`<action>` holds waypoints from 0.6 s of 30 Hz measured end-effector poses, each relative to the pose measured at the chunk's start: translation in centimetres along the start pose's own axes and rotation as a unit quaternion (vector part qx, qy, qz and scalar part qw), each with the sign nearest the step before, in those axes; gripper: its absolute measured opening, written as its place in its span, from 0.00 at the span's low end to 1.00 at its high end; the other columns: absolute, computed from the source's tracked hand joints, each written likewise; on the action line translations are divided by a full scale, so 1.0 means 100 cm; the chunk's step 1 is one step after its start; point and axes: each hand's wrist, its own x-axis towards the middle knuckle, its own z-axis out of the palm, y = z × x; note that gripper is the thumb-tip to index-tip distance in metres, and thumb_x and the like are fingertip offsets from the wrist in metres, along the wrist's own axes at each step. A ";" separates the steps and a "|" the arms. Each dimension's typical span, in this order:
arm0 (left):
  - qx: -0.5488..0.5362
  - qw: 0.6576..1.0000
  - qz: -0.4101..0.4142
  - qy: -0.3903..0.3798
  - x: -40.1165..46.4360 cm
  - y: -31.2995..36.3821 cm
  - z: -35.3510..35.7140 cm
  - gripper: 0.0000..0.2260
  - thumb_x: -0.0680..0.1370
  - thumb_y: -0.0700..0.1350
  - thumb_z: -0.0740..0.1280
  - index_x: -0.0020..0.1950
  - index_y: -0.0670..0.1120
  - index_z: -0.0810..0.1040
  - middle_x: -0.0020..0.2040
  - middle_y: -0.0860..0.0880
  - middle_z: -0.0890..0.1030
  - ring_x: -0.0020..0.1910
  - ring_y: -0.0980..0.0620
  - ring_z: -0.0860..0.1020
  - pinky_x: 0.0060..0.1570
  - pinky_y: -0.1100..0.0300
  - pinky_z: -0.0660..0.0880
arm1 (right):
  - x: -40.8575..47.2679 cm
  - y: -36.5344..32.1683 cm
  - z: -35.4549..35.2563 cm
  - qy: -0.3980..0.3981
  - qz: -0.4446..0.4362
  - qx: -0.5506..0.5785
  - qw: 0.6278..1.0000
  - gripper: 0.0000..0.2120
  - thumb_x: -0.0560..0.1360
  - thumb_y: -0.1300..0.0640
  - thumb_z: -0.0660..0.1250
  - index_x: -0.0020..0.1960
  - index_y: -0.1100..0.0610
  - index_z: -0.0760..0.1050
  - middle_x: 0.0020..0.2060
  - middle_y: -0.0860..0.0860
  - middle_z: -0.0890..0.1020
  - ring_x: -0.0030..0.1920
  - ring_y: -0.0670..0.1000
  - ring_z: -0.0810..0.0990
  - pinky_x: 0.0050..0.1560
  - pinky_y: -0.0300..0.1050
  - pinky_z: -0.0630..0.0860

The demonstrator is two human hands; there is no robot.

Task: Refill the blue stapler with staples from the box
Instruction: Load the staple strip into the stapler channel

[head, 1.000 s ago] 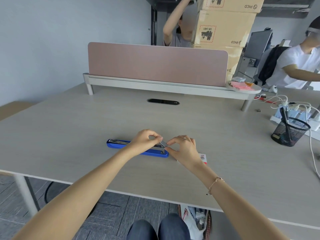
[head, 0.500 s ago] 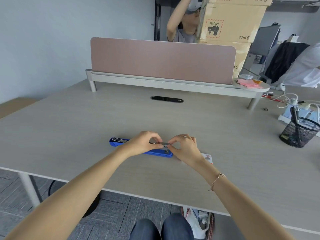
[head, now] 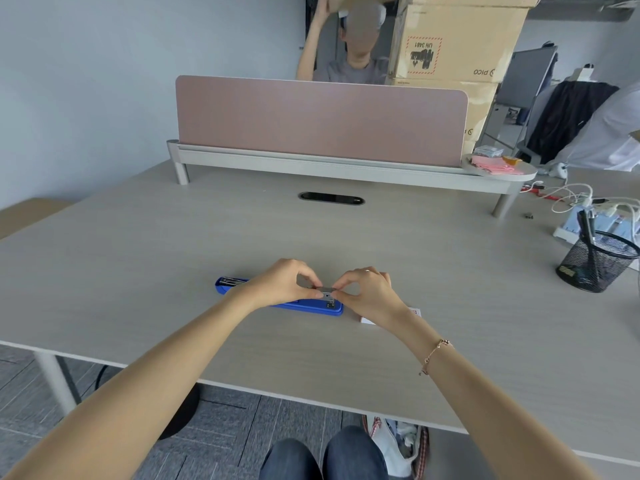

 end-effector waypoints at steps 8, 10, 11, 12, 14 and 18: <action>0.006 1.000 -0.006 0.001 -0.001 -0.005 -0.001 0.08 0.72 0.52 0.73 0.49 0.52 0.84 0.49 0.55 0.82 0.51 0.58 0.77 0.52 0.61 0.72 | 0.002 -0.001 0.002 -0.010 0.002 -0.021 1.000 0.06 0.72 0.50 0.65 0.46 0.49 0.80 0.48 0.43 0.83 0.57 0.49 0.71 0.58 0.44 0.58; 0.008 1.000 -0.003 -0.001 -0.003 -0.007 -0.001 0.09 0.73 0.51 0.73 0.51 0.51 0.84 0.49 0.55 0.82 0.51 0.58 0.78 0.52 0.63 0.72 | 0.002 -0.001 0.002 -0.011 0.003 -0.022 1.000 0.06 0.72 0.50 0.66 0.46 0.48 0.80 0.48 0.43 0.83 0.57 0.49 0.71 0.57 0.43 0.58; 0.011 1.000 -0.003 -0.003 -0.004 -0.008 -0.001 0.09 0.73 0.50 0.73 0.52 0.51 0.83 0.50 0.54 0.82 0.51 0.58 0.78 0.53 0.62 0.72 | 0.001 0.000 0.002 -0.013 0.004 -0.019 1.000 0.06 0.72 0.50 0.66 0.46 0.49 0.80 0.48 0.43 0.83 0.57 0.49 0.71 0.58 0.43 0.58; 0.018 1.000 -0.004 -0.007 -0.006 -0.011 -0.002 0.09 0.73 0.49 0.72 0.52 0.50 0.83 0.50 0.54 0.82 0.51 0.57 0.78 0.54 0.61 0.73 | 0.000 0.000 0.002 -0.015 0.005 -0.016 1.000 0.06 0.72 0.50 0.66 0.47 0.49 0.80 0.48 0.43 0.83 0.57 0.49 0.71 0.58 0.44 0.59; 0.038 0.999 -0.002 -0.009 -0.009 -0.018 -0.004 0.09 0.73 0.49 0.72 0.53 0.50 0.82 0.51 0.52 0.82 0.51 0.55 0.78 0.54 0.59 0.73 | -0.001 0.000 0.003 -0.017 0.008 -0.010 1.000 0.07 0.72 0.50 0.66 0.48 0.49 0.80 0.48 0.42 0.83 0.58 0.49 0.71 0.58 0.44 0.59; 0.049 0.999 -0.020 -0.003 -0.018 -0.037 -0.014 0.15 0.72 0.50 0.74 0.58 0.51 0.80 0.53 0.54 0.80 0.54 0.56 0.77 0.55 0.62 0.71 | -0.003 0.001 0.005 -0.018 0.010 -0.009 1.000 0.08 0.72 0.49 0.66 0.49 0.50 0.79 0.48 0.43 0.83 0.57 0.49 0.71 0.57 0.42 0.59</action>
